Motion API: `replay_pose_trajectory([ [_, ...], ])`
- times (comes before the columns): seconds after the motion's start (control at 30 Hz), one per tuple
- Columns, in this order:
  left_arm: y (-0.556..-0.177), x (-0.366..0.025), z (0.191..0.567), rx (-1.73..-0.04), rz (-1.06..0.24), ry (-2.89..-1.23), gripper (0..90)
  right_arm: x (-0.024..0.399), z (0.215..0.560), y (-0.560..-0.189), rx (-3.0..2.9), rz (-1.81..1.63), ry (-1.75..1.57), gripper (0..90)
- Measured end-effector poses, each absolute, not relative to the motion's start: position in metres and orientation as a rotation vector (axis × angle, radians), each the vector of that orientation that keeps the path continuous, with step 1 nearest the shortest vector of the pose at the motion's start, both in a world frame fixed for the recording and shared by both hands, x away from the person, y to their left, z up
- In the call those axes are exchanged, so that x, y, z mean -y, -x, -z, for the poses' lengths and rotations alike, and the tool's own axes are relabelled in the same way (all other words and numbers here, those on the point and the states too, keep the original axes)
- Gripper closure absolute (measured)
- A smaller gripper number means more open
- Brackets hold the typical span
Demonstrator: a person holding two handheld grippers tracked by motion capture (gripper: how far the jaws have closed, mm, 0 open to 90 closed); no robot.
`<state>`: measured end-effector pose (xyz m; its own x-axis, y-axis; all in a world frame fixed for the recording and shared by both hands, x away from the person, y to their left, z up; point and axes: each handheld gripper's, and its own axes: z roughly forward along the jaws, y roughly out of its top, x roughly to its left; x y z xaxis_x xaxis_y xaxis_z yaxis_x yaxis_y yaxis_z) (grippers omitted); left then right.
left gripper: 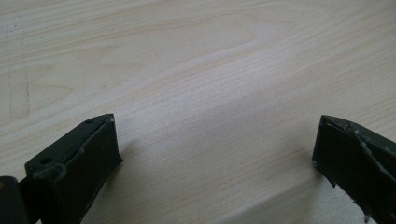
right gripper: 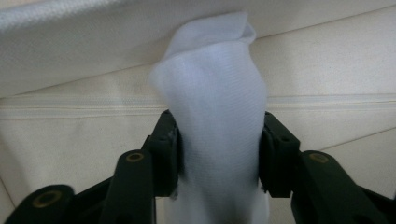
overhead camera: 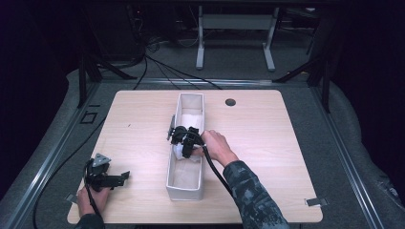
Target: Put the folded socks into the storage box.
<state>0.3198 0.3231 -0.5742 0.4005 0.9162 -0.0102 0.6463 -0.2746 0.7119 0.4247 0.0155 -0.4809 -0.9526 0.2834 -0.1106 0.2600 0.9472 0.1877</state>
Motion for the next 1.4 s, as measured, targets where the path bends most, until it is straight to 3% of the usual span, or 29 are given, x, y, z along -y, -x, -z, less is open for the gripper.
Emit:
replay_pose_trajectory([
  [0.17, -0.320, -0.323, 0.574, -1.328, -0.544, -2.021, 0.2, -0.014, 0.474, -0.422, -2.958, -0.300, -0.414, 42.0],
  [0.3, -0.320, -0.323, 0.574, -1.328, -0.544, -2.021, 0.2, -0.012, 0.465, -0.420, -2.937, -0.304, -0.399, 39.6],
  [0.63, -0.320, -0.323, 0.574, -1.328, -0.544, -2.021, 0.2, -0.020, 0.472, -0.417, -2.955, -0.274, -0.371, 64.2],
  [0.8, -0.320, -0.323, 0.574, -1.328, -0.544, -2.021, 0.2, -0.023, 0.478, -0.418, -2.968, -0.261, -0.364, 68.3],
  [1.03, -0.320, -0.323, 0.574, -1.328, -0.544, -2.021, 0.2, -0.022, 0.482, -0.419, -2.976, -0.269, -0.380, 67.3],
  [1.13, -0.320, -0.323, 0.574, -1.328, -0.544, -2.021, 0.2, -0.017, 0.475, -0.419, -2.973, -0.308, -0.404, 59.7],
  [1.2, -0.320, -0.323, 0.574, -1.328, -0.544, -2.021, 0.2, -0.011, 0.468, -0.418, -2.962, -0.349, -0.429, 46.5],
  [1.27, -0.320, -0.323, 0.574, -1.328, -0.544, -2.021, 0.2, -0.009, 0.465, -0.417, -2.957, -0.370, -0.432, 41.4],
  [1.33, -0.320, -0.323, 0.574, -1.328, -0.544, -2.021, 0.2, -0.002, 0.453, -0.414, -2.916, -0.455, -0.452, 27.0],
  [1.4, -0.320, -0.323, 0.574, -1.328, -0.544, -2.021, 0.2, 0.002, 0.445, -0.411, -2.913, -0.472, -0.450, 22.6],
])
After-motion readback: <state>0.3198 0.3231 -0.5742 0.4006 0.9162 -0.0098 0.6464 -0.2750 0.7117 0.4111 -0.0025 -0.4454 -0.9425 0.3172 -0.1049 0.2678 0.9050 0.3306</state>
